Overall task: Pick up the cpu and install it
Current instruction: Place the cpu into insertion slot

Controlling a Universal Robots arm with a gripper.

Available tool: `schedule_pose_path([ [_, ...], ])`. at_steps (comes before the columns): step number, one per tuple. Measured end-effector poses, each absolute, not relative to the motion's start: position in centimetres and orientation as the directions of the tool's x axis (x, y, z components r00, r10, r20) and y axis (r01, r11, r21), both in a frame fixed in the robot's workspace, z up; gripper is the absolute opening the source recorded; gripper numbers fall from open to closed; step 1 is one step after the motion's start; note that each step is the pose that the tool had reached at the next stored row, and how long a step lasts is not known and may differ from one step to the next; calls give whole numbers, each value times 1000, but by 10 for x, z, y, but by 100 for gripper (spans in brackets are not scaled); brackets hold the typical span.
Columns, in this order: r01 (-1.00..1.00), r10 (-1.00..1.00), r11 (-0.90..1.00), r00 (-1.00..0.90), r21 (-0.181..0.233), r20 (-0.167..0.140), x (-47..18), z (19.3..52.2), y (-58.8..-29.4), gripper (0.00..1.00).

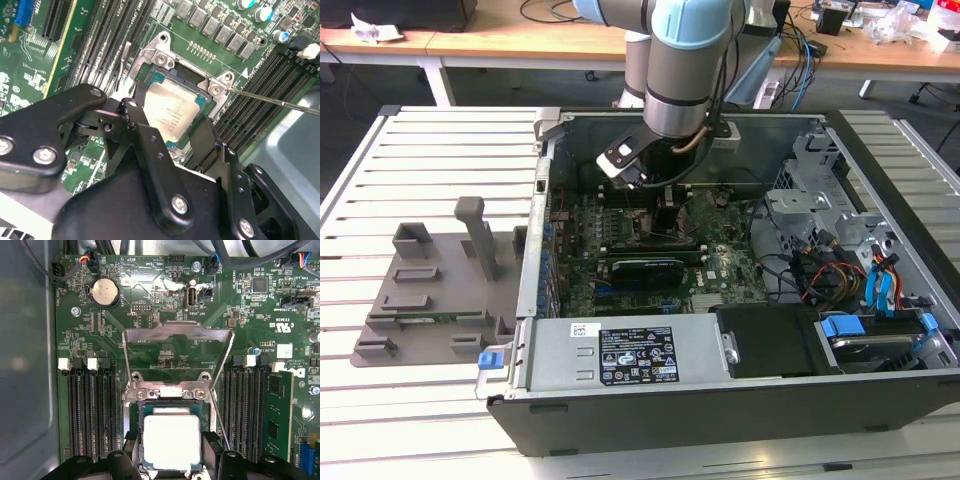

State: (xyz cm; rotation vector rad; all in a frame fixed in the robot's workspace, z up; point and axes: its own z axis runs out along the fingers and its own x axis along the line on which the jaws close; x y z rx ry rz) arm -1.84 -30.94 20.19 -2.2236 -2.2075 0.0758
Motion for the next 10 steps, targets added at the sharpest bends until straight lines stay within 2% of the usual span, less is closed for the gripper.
schedule_pose_path([
  [6,999,1000,-8,7,-39,-29,-18,220,-309,60],
  [7,999,1000,-8,7,-39,-29,-18,225,-309,54],
  [9,999,1000,-8,7,-40,-29,-19,238,-309,29],
  [10,999,1000,-8,7,-39,-29,-18,242,-309,23],
])
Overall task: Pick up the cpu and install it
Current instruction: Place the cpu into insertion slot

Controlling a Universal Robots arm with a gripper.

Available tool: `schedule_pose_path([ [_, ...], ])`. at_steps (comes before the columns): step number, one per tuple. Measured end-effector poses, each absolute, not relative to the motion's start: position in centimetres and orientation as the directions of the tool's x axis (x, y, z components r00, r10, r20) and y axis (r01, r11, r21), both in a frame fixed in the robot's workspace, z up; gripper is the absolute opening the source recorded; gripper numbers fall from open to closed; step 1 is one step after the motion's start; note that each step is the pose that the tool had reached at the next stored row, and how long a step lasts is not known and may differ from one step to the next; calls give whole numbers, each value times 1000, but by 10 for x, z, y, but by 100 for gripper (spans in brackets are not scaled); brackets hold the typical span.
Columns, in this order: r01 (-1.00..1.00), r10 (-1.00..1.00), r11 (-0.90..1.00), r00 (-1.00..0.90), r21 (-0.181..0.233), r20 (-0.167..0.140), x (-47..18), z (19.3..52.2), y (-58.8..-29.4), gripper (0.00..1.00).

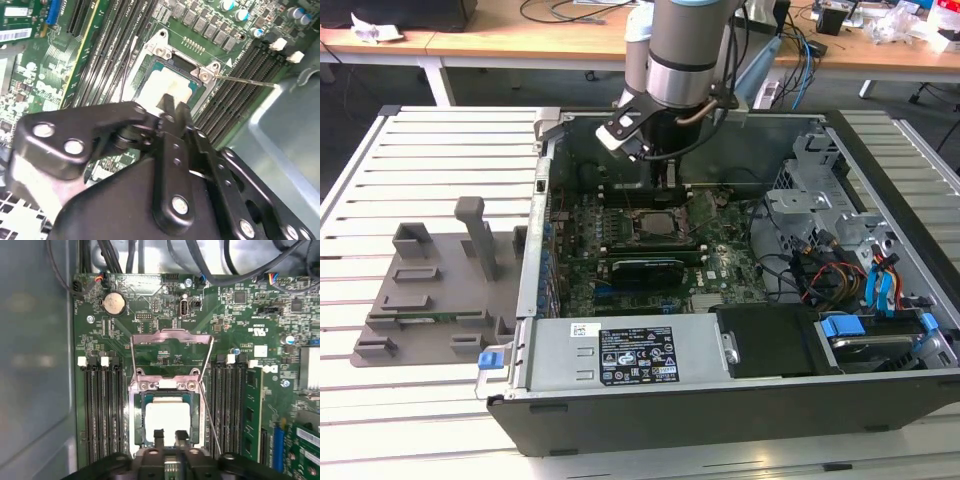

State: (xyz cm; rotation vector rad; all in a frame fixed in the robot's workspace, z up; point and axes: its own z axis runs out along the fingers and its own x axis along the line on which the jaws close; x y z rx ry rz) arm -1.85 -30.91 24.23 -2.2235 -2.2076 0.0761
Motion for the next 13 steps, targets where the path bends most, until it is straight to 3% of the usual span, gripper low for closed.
schedule_pose_path([
  [2,999,1000,-8,7,-39,-29,-18,253,-309,11],
  [13,999,1000,-8,6,-39,-29,-18,277,-309,11],
])
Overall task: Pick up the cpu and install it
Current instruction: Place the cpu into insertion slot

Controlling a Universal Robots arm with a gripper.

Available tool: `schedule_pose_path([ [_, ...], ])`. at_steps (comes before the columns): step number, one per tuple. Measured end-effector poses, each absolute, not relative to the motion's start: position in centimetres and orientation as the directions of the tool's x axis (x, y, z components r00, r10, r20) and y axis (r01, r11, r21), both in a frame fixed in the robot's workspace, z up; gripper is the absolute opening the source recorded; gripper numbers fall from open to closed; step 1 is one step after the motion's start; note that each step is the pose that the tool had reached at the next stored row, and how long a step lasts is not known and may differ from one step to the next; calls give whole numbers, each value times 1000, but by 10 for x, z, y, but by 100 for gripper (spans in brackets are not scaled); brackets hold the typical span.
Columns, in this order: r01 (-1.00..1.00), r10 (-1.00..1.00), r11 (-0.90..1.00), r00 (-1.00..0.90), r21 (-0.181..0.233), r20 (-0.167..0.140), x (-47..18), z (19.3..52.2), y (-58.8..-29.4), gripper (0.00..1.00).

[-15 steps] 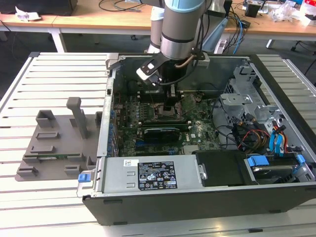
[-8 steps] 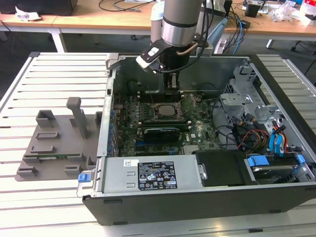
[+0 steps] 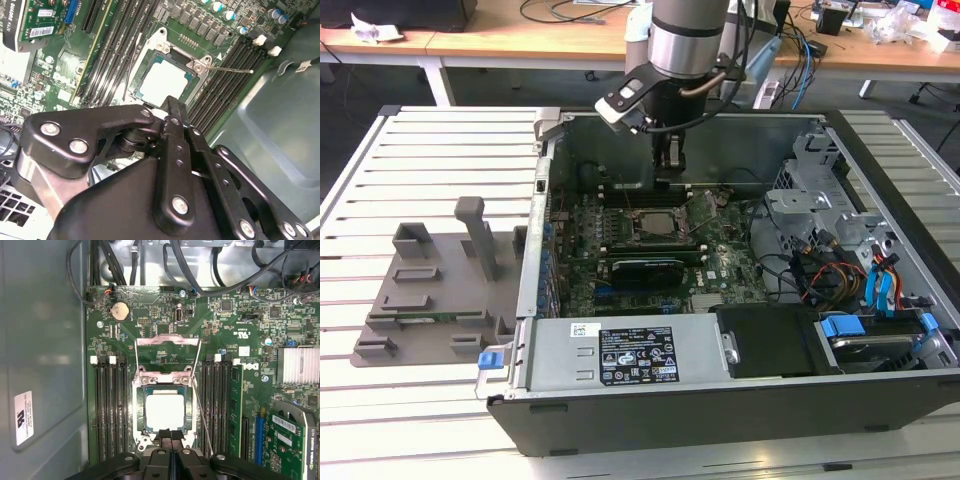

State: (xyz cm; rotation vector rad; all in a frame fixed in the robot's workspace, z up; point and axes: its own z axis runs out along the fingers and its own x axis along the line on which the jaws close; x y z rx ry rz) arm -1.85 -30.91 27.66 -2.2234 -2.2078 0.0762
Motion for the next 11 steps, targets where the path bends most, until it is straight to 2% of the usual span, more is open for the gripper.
schedule_pose_path([
  [11,999,1000,-8,7,-39,-29,-18,301,-309,11],
])
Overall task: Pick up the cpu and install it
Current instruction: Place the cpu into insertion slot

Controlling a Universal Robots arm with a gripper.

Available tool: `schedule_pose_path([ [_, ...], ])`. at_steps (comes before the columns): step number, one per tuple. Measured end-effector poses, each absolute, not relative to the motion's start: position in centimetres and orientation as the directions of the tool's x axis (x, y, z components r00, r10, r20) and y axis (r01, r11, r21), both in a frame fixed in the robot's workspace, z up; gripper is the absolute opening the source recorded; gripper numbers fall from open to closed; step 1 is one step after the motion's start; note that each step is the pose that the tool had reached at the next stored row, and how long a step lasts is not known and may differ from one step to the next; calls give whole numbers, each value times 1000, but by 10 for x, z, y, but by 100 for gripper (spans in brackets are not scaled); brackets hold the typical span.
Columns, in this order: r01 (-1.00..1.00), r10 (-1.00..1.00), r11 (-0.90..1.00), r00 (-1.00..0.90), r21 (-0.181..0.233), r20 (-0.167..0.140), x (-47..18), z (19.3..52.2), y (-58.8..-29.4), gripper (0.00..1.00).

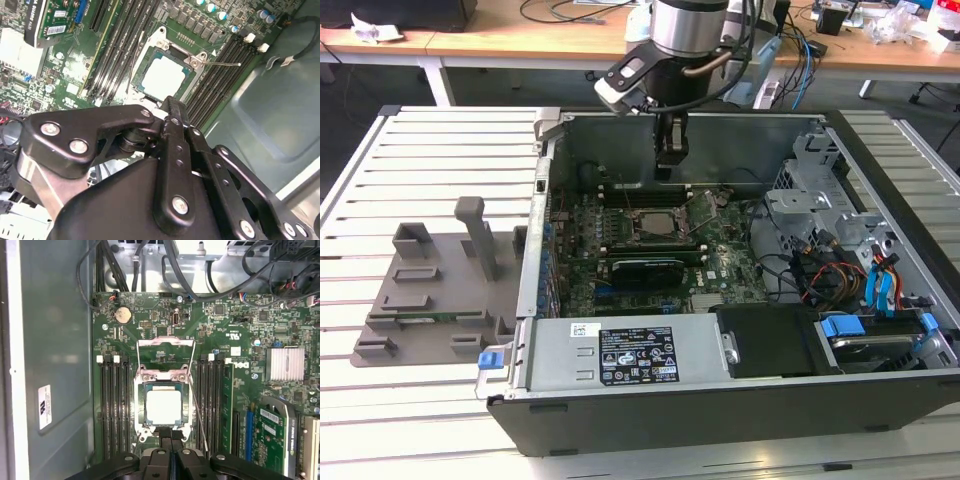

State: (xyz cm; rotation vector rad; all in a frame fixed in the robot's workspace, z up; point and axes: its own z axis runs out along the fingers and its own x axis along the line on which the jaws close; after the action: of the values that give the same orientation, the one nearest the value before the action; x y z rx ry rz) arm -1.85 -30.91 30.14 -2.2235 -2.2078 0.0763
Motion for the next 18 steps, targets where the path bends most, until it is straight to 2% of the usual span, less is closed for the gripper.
schedule_pose_path([
  [12,999,1000,-8,6,-39,-29,-18,335,-309,11],
  [18,999,1000,-8,6,-39,-28,-18,335,-309,11],
])
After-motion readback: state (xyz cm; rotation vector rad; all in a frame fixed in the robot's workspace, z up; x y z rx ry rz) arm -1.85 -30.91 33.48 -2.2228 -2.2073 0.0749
